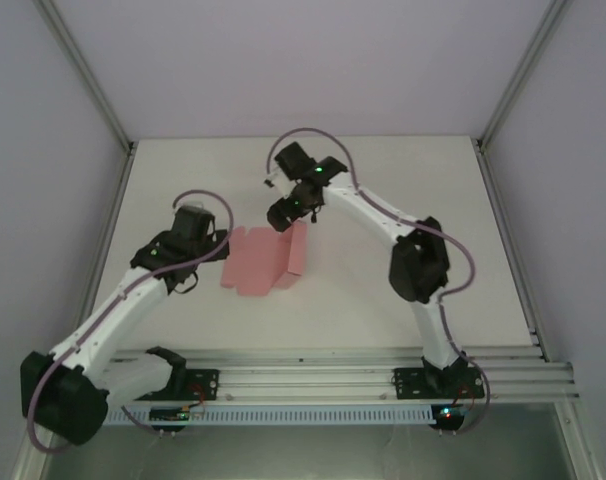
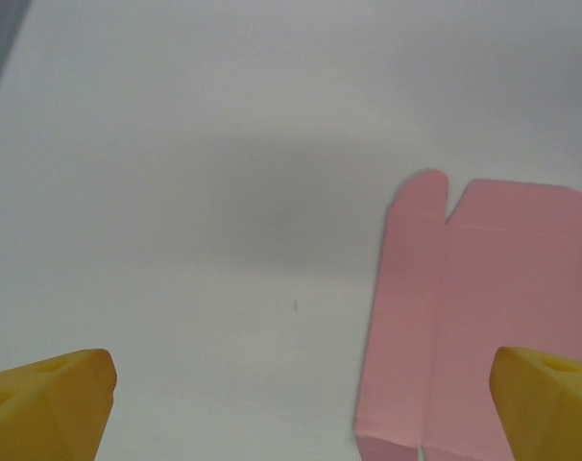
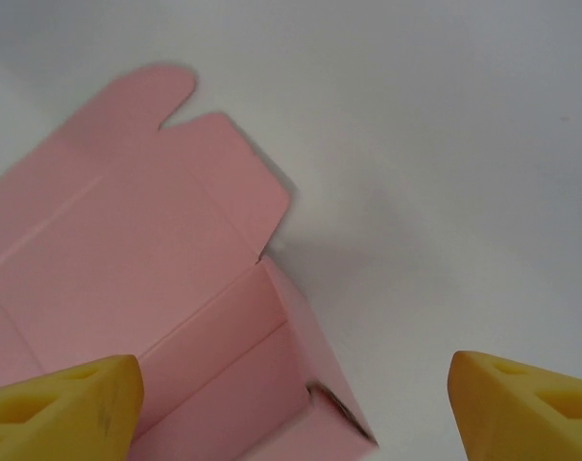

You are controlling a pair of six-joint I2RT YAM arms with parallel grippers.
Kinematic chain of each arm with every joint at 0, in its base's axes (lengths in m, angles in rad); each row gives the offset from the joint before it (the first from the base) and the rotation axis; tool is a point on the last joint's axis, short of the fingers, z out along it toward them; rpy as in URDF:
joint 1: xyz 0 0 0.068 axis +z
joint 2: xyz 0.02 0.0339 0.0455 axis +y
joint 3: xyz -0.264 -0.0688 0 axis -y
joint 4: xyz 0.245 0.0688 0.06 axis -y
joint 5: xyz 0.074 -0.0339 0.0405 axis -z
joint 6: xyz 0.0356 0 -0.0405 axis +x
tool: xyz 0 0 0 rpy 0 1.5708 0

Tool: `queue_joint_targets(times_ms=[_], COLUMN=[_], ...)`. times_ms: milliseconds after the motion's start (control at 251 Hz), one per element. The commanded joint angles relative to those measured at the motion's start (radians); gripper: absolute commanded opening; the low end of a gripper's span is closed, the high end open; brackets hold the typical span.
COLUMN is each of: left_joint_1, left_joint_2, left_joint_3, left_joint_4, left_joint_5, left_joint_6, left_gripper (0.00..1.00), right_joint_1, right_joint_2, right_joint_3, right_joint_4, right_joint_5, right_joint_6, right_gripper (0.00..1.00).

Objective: Assemble paper box

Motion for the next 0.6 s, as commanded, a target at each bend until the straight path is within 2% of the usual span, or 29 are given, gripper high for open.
queue_joint_targets(times_ms=[0,120,176,395,491,563,599], left_joint_1=[0.041,0.067,0.070,0.072,0.073,0.073,0.072], left_joint_2=[-0.080,-0.130,-0.140,-0.137,-0.133,-0.131,-0.131], left_joint_3=[-0.066,-0.092,-0.099,-0.097,-0.094,-0.093,-0.091], left_joint_4=[0.094,0.095,0.097,0.098,0.101,0.102,0.100], left_joint_5=[0.124,0.136,0.142,0.142,0.153,0.158,0.155], left_joint_6=[-0.115,-0.115,-0.108,-0.084,-0.083,-0.079,-0.078], left_gripper=[0.99,0.99,0.99,1.00,1.00,1.00,0.99], right_joint_1=[0.022,0.041,0.046,0.040,0.035,0.029,0.026], right_joint_2=[0.140,0.275,0.305,0.299,0.302,0.307,0.307], right_joint_3=[0.194,0.380,0.413,0.359,0.334,0.329,0.324], right_joint_4=[-0.279,-0.384,-0.409,-0.423,-0.420,-0.431,-0.430], right_joint_5=[0.048,0.078,0.103,0.131,0.153,0.156,0.162], right_joint_6=[-0.193,-0.261,-0.284,-0.359,-0.366,-0.371,-0.371], right_gripper=[0.78,0.64,0.62,0.56,0.40,0.39,0.34])
